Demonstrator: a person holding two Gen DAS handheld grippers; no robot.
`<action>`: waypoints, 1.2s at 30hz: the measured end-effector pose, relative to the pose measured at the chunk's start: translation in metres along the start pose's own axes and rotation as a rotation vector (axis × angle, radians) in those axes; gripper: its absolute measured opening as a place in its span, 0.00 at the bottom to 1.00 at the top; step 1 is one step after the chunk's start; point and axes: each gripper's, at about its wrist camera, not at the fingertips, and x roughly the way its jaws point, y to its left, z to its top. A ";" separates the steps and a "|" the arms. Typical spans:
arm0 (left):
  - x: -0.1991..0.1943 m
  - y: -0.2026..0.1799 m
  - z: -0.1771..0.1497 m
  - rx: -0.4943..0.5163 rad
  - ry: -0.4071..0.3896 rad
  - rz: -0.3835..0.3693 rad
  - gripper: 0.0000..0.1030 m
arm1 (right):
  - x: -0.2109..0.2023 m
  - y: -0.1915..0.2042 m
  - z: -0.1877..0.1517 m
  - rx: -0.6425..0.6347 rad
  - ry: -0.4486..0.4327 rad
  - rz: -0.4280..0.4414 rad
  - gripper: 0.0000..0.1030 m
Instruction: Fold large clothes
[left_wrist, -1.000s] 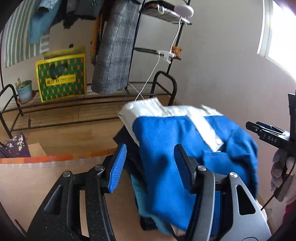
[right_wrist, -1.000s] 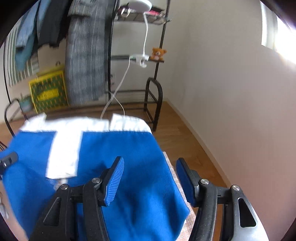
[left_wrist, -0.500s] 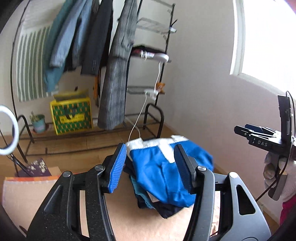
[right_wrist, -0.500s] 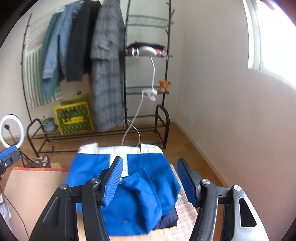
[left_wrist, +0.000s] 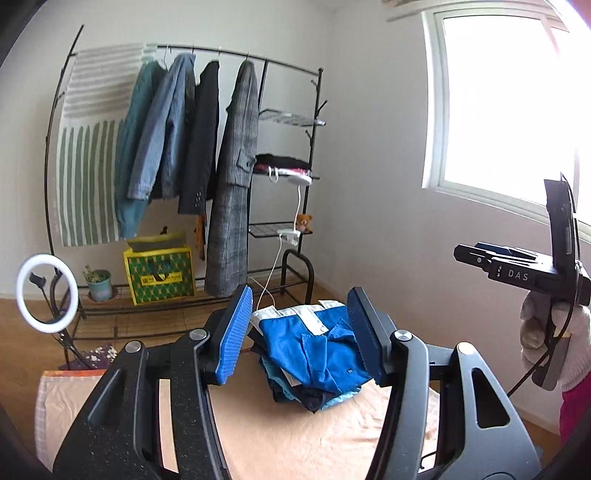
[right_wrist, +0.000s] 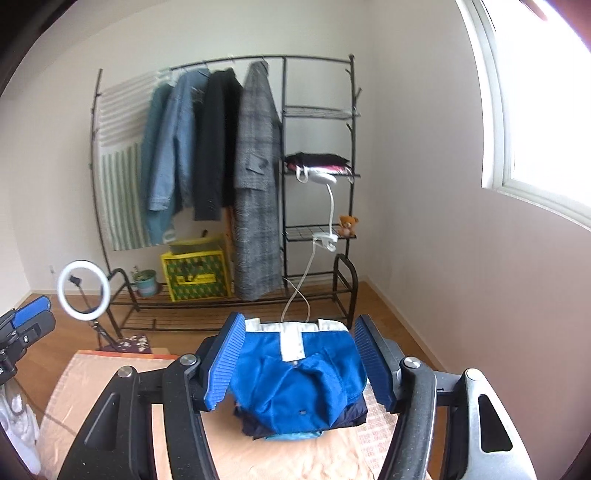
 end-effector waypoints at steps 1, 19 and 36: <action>-0.012 -0.001 0.001 0.008 -0.010 -0.002 0.55 | -0.008 0.003 0.000 -0.004 -0.006 0.004 0.62; -0.120 -0.013 -0.056 0.100 -0.003 -0.062 0.55 | -0.115 0.062 -0.061 -0.008 -0.025 0.007 0.76; -0.092 0.006 -0.161 0.115 0.091 -0.029 0.98 | -0.070 0.094 -0.159 0.012 0.016 -0.132 1.00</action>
